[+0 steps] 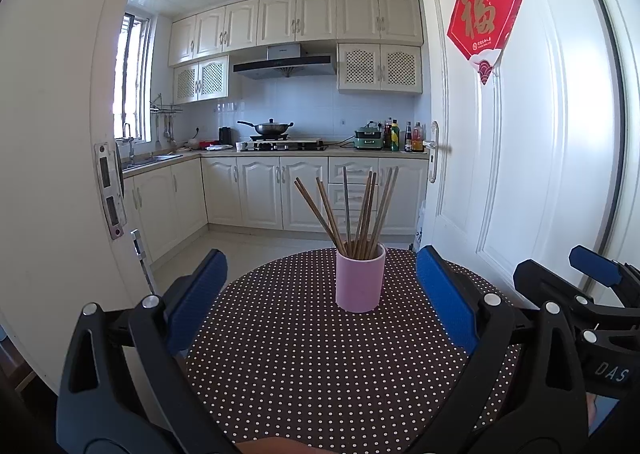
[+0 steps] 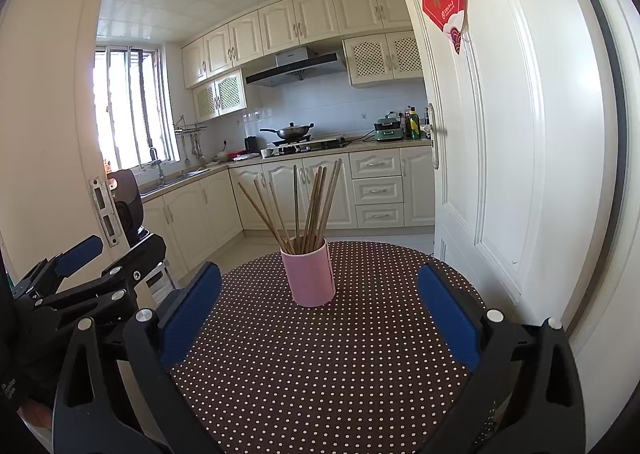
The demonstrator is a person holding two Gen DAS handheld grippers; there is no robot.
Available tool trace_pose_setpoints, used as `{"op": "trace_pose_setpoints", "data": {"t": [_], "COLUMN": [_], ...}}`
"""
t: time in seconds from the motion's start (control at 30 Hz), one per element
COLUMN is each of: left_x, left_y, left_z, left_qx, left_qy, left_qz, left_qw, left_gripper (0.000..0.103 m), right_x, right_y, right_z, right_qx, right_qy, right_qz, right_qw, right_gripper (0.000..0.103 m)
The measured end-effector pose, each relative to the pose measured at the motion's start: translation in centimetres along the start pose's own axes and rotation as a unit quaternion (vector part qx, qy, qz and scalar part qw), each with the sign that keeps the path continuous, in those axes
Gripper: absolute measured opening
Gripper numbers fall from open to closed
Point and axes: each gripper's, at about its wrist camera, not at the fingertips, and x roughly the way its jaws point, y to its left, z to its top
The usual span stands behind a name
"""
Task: Organize utensils
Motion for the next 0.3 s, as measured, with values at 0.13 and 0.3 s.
{"op": "trace_pose_setpoints", "data": {"t": [0.13, 0.3], "left_x": [0.08, 0.01], "left_y": [-0.07, -0.16], "left_z": [0.03, 0.05], "left_qx": [0.000, 0.000], "left_qy": [0.003, 0.004], "left_qz": [0.003, 0.004], "left_qw": [1.0000, 1.0000], "left_gripper": [0.094, 0.094], "right_x": [-0.04, -0.01], "right_y": [0.10, 0.04], "right_z": [-0.01, 0.05], "right_qx": [-0.001, -0.001], "right_qy": [0.001, 0.001], "right_qz": [0.001, 0.002], "right_qw": [1.000, 1.000], "right_gripper": [0.095, 0.095]}}
